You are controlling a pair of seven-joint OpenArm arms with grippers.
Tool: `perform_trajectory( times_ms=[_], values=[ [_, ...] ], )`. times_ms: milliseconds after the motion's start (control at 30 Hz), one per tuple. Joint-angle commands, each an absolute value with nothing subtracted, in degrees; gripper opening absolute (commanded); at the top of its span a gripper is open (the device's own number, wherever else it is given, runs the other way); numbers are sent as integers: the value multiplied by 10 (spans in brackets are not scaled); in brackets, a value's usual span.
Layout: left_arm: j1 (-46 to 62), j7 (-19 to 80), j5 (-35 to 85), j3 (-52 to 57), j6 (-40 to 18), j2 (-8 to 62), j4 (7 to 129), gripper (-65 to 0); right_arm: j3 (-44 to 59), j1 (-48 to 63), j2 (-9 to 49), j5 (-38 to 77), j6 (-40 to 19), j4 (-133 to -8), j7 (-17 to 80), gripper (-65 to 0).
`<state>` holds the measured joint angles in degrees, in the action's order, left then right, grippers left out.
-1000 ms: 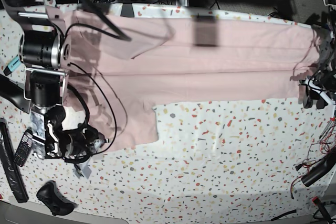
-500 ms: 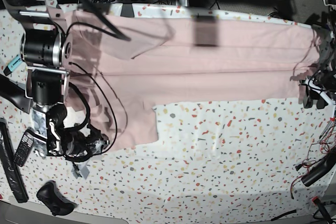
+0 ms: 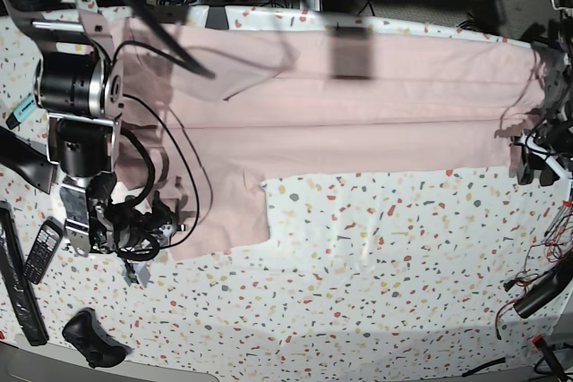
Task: Fold the T-shirt properly
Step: 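Release the fold and move the right gripper to the remaining sleeve, then grasp the sleeve and fold it across the shirt with the right gripper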
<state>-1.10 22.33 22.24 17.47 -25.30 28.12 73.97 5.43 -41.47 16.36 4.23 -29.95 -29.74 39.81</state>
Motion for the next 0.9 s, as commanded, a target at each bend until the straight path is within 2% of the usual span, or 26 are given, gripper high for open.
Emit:
perform_trajectory(
  times_ms=[0,167,433,467,700,867],
  values=[
    [-20,209,229,179,-253,292,750,-384,55,-433,168,43,-295,-296,404,-411],
    [-20,209,229,179,-253,292,750,-384,55,-432,160,51,-295,-283,425,-432],
    [-20,210,229,179,-253,292,750,-384,46,-431,140,45,-333,-283,434,-640],
    [-20,210,229,179,-253,292,750,-384,38,-431,139,44,-333,-283,436,-650],
    [-20,212,229,179,-253,292,750,-384,-35,-431,140,45,-334,-295,435,-650],
    [-20,212,229,179,-253,292,750,-384,-69,-428,138,47,-358,-362,476,-650]
  ],
)
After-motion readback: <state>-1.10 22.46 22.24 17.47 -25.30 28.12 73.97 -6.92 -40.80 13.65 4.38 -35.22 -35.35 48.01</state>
